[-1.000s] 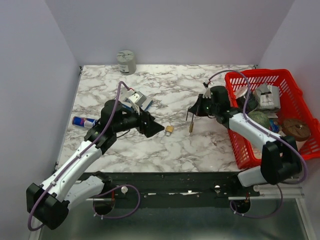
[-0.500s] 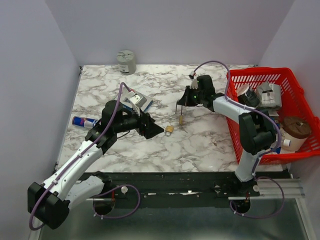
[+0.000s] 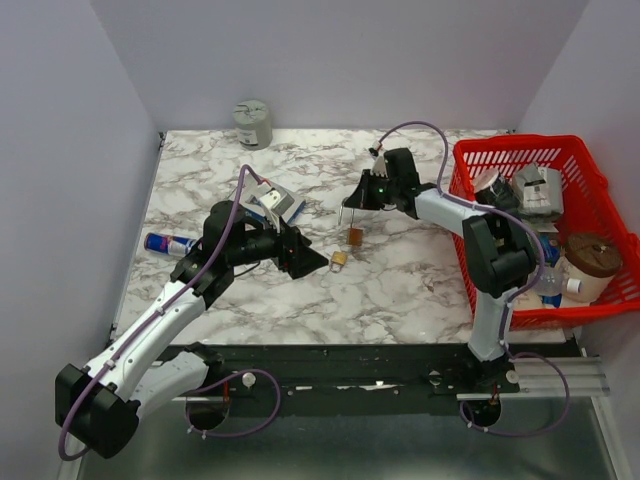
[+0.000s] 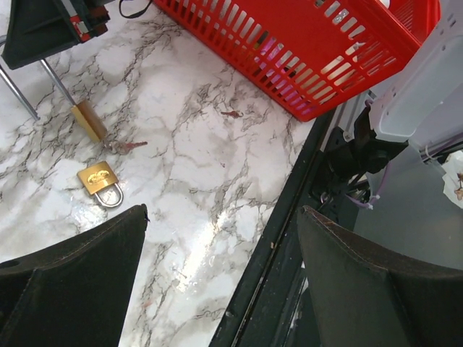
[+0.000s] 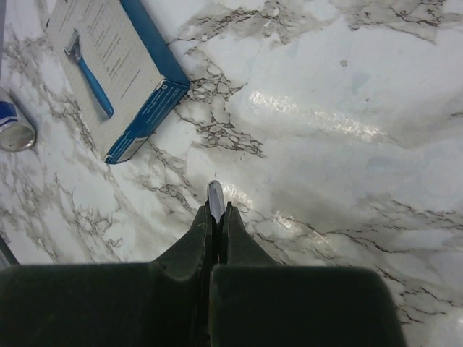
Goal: Unlock with the key
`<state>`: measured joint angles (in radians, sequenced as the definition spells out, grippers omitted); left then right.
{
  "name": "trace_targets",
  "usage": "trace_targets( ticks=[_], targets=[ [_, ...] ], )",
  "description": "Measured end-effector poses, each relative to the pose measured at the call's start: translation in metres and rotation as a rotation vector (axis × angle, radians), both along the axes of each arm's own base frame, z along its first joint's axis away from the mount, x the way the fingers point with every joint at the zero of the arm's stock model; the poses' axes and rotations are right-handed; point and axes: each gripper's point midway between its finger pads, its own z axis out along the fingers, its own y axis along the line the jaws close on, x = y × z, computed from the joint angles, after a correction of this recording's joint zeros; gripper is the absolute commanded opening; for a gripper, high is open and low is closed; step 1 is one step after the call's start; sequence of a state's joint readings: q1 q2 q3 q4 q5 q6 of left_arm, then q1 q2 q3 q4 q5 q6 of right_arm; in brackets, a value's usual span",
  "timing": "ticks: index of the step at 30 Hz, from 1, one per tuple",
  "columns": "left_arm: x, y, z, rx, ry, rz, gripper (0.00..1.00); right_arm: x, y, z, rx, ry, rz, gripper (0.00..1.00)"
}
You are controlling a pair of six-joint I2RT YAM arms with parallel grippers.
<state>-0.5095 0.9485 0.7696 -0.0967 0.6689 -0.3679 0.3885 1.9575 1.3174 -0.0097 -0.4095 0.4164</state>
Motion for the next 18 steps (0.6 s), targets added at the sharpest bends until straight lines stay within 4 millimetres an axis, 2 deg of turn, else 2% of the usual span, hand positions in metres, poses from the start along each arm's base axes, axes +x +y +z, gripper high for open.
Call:
trace_targets(
  ticks=[8, 11, 12, 15, 18],
  targets=[
    [-0.001, 0.000, -0.003, 0.000, 0.007, -0.002, 0.91, 0.017, 0.011, -0.023, 0.000, 0.032, -0.002, 0.13],
    [-0.001, 0.000, -0.003, 0.000, 0.008, -0.004, 0.92, 0.020, 0.011, -0.032, -0.013, 0.046, -0.001, 0.25],
    [-0.001, 0.000, -0.003, -0.001, 0.008, -0.005, 0.92, 0.021, 0.010, -0.034, -0.021, 0.047, 0.000, 0.36],
    [-0.001, 0.000, -0.003, -0.001, 0.008, -0.005, 0.92, 0.023, 0.008, -0.037, -0.036, 0.045, -0.001, 0.57],
    [-0.001, 0.000, -0.003, 0.000, 0.008, -0.005, 0.93, 0.023, 0.006, -0.039, -0.055, 0.035, 0.002, 0.66]
  ],
)
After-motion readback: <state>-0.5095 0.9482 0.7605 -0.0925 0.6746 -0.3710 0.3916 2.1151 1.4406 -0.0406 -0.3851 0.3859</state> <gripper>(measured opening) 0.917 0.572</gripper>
